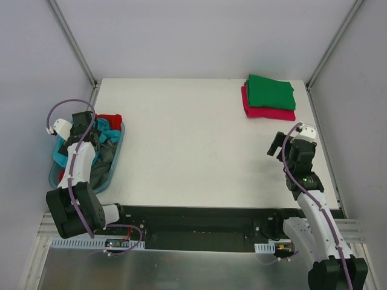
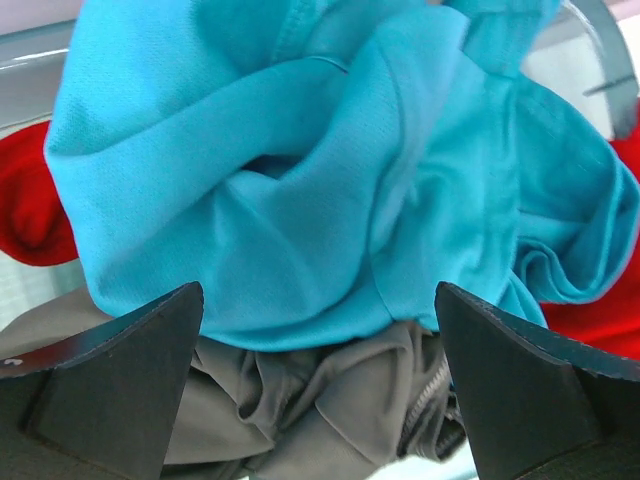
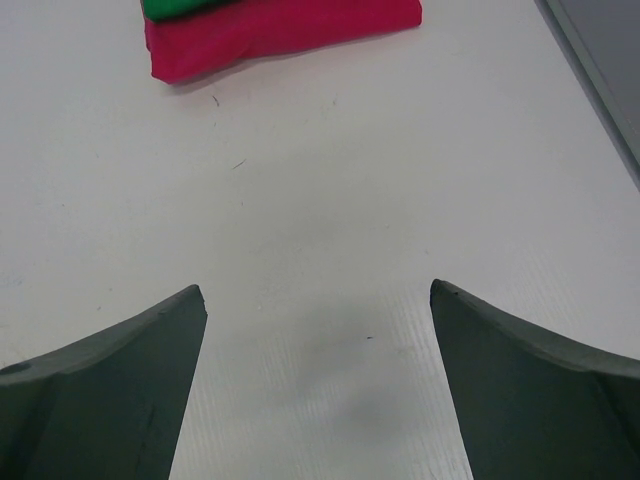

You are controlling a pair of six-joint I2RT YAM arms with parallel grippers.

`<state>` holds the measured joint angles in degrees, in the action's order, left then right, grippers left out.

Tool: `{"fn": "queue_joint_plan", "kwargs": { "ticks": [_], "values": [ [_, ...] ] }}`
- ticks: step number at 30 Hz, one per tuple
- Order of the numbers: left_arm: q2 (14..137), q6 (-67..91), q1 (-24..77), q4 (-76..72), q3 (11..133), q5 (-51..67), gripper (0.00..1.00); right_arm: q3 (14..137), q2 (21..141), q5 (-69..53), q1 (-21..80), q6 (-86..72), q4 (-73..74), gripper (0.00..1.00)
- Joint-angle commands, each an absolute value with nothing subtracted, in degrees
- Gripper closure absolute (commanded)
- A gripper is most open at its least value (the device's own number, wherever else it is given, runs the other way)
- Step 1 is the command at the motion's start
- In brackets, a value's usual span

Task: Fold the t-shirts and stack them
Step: Grab crumpled tshirt from bin with the left arm

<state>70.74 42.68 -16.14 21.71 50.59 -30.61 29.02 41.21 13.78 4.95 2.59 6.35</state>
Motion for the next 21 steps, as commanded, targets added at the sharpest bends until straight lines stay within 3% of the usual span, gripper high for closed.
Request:
{"fn": "queue_joint_plan", "kwargs": {
  "ticks": [1, 3, 5, 6, 8, 9, 13, 18, 21],
  "values": [
    [72.68, 43.68, -19.33, 18.47, 52.04, -30.50, 0.02, 29.27, 39.99, 14.33, 4.66, 4.13, 3.43, 0.04],
    [74.17, 44.21, -21.09, 18.02, 51.77, -28.31, 0.09, 29.09, 40.43, 13.10, 4.66, 4.31, 2.73, 0.04],
    [75.75, 44.56, -22.76, 17.93, 51.85, -25.16, 0.30, 29.27, 41.22, 13.01, 4.75, 4.39, 2.55, 0.04],
    [76.28, 44.47, -23.46, 17.93, 52.20, -23.66, 0.47, 29.44, 41.57, 13.18, 4.75, 4.31, 2.64, 0.04],
    [76.82, 43.86, -23.99, 17.84, 52.73, -21.02, 0.91, 29.53, 41.75, 13.53, 4.66, 4.31, 2.64, 0.04],
    [76.73, 43.25, -23.99, 17.84, 53.00, -20.14, 1.00, 29.44, 41.66, 13.80, 4.66, 4.22, 2.81, 0.04],
    [73.14, 41.04, -23.91, 17.41, 52.21, -15.48, 1.00, 29.09, 40.52, 13.89, 4.66, 4.31, 2.64, 0.04],
    [57.87, 40.78, -23.12, 13.62, 46.50, -8.19, 1.00, 28.30, 39.20, 13.63, 4.66, 3.96, 1.41, 0.04],
    [51.09, 41.48, -17.25, 13.62, 46.23, -8.00, 1.00, 27.51, 38.85, 12.49, 4.66, 3.08, 0.26, 0.04]
  ]
}}
